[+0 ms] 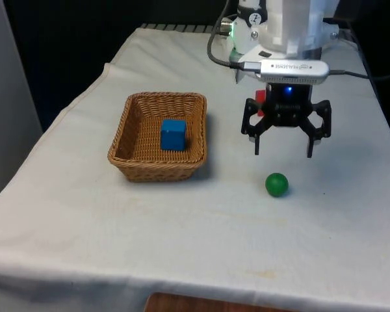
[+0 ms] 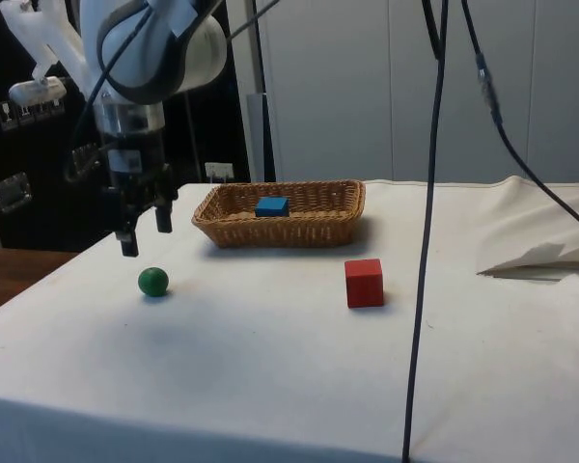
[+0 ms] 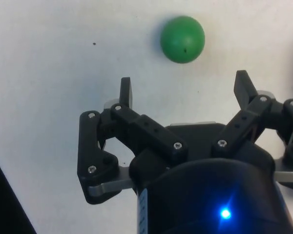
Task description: Place all non-red objects into the basket.
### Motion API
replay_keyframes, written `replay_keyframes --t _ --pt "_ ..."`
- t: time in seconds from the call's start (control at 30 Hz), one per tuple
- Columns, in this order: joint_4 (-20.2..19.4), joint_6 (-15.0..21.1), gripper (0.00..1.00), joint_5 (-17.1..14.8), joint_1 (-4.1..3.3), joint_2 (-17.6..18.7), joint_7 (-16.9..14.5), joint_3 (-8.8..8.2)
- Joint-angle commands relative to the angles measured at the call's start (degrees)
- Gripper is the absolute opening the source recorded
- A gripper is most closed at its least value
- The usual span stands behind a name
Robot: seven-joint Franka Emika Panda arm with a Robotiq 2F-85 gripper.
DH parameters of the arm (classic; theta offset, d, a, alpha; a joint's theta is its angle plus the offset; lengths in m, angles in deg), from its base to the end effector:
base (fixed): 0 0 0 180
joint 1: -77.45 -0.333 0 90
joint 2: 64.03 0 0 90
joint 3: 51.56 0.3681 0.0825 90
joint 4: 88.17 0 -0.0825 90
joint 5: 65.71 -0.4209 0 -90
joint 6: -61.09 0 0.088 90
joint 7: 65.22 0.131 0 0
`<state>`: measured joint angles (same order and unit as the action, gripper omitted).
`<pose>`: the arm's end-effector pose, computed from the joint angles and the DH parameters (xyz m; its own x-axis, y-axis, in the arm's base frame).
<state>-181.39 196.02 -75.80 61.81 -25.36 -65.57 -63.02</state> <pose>0.7548 0.0805 0.2310 0.9976 0.0056 0.0696 0.0061 -1.0000 -0.0079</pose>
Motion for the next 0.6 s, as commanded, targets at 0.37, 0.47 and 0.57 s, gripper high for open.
replay_keyframes --t 0.37,0.47,0.57 --pt "1.1 1.7 1.00 -1.2 0.29 3.1 -0.1 1.32" --pt "1.8 1.8 1.00 -1.4 0.34 4.0 -0.1 1.32" --pt "3.4 1.7 1.00 -1.4 0.40 5.6 -0.1 1.26"
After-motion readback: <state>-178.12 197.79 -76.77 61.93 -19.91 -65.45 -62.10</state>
